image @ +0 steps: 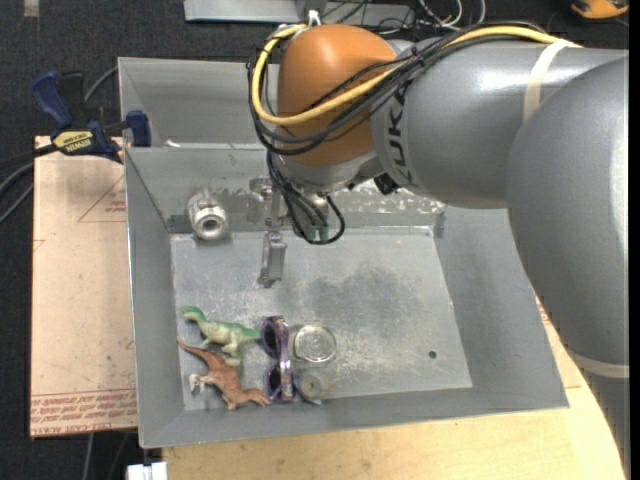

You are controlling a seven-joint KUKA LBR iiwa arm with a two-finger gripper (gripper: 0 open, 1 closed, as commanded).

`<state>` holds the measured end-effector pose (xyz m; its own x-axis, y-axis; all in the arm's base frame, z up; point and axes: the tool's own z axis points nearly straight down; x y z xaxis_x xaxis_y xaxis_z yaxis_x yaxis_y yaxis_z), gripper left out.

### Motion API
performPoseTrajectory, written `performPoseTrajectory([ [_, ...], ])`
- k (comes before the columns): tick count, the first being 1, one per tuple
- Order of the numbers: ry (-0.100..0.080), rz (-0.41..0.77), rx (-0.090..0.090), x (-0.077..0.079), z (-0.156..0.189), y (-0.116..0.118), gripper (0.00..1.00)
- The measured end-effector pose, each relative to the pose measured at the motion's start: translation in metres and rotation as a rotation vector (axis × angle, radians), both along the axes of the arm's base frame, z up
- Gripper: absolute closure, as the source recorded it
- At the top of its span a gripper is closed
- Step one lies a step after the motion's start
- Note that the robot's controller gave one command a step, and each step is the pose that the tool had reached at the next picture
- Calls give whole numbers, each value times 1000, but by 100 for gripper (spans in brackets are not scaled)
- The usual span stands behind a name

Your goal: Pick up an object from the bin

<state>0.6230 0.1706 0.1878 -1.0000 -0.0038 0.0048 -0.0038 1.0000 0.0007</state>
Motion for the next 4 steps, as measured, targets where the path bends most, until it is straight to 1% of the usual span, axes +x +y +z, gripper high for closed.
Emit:
performPoseTrajectory([
  [1, -7, -4, 1, 1, 5, -1, 0],
  [2, 4, 170, 0, -64, -118, 47, 0],
  [3, -11, -185, 3, -44, -53, 40, 0],
  [4, 5, -16, -1, -60, -89, 81, 0],
])
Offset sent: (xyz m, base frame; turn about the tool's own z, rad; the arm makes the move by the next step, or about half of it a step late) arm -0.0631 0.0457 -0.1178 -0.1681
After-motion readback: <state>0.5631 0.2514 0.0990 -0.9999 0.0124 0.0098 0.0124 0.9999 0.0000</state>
